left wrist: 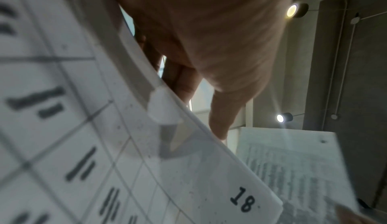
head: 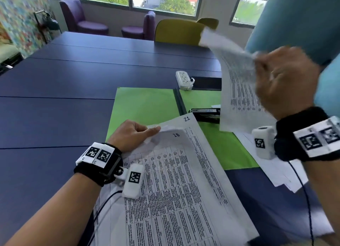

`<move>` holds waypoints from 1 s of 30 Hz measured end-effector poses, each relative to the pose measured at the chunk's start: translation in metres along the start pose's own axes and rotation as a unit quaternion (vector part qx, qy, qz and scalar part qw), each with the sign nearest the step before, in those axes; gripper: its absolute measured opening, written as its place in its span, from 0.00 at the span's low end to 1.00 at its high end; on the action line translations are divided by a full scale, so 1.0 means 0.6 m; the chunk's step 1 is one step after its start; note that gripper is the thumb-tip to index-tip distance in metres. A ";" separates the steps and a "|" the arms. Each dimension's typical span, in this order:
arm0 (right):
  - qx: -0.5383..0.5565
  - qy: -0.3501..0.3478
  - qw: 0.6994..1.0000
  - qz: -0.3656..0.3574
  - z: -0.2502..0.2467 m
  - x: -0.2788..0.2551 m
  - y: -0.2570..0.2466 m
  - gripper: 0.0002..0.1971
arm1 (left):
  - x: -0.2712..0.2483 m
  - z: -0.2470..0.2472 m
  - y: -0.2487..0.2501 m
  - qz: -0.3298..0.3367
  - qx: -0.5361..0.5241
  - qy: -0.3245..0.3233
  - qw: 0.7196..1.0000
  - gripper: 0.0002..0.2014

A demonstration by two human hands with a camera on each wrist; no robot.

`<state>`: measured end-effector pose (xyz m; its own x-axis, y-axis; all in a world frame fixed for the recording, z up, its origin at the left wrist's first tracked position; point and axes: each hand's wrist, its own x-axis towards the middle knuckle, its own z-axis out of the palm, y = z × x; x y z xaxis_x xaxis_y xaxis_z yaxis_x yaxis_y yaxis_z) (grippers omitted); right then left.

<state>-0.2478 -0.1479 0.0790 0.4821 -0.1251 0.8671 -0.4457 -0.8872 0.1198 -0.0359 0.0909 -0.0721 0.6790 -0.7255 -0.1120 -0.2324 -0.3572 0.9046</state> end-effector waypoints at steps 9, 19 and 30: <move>-0.106 -0.367 0.921 -0.072 0.084 -0.096 -0.040 0.05 | 0.003 -0.002 -0.003 0.010 0.024 -0.017 1.000 0.27; -0.134 -0.114 0.984 -0.025 0.009 0.021 -0.036 0.05 | 0.013 0.003 -0.013 0.008 0.049 0.025 0.998 0.17; -0.200 -0.471 0.859 -0.024 0.121 -0.069 -0.038 0.09 | 0.005 0.006 -0.010 0.006 0.029 0.027 0.999 0.20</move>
<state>-0.2027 -0.1546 0.0054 0.8195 -0.5638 0.1027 -0.5408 -0.7014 0.4643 -0.0347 0.0888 -0.0793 0.7116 -0.6983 -0.0773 -0.2807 -0.3834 0.8799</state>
